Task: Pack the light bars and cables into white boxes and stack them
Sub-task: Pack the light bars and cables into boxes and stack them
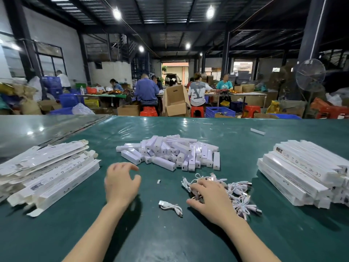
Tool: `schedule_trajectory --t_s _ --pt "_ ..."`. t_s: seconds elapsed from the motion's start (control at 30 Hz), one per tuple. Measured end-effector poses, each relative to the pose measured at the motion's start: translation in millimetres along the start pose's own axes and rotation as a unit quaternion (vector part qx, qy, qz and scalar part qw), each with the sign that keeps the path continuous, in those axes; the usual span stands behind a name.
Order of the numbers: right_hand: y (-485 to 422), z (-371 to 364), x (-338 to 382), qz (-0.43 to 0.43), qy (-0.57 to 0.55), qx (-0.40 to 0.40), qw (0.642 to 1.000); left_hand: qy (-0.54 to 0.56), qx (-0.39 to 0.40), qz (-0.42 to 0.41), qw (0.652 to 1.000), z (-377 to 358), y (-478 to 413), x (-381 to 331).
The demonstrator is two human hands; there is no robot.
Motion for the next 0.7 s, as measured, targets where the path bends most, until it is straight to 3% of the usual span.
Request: schedule_trajectory --t_s 0.13,0.23,0.4,0.6,0.7 --pt "2.8 2.3 -0.8 0.002 -0.017 -0.011 1.0 -0.25 0.006 0.093 0.964 25.9 -19.6 76.0" --pt "4.9 4.6 -1.9 0.0 -0.027 -0.027 0.999 -0.343 0.006 0.162 0.925 52.4 -19.9 120.8" --pt "5.0 7.6 -1.0 -0.001 -0.033 -0.038 0.999 -0.311 0.035 0.262 0.913 67.8 -15.3 145.3" --pt "7.7 10.7 -0.1 -0.002 -0.039 -0.045 0.998 -0.246 0.055 0.174 0.952 41.7 -15.4 116.7" --pt "7.9 10.3 -1.0 -0.009 -0.045 -0.043 0.998 -0.262 0.026 0.175 0.949 40.0 -11.8 110.7"
Point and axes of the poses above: each hand's wrist, its own y-axis away from the middle knuckle, its own z-axis out of the back of the hand, x = y × z, the point moved 8 cm from there along -y, towards the middle knuckle, and after that the axes turned 5 degrees about y, right-handed, at the moved point
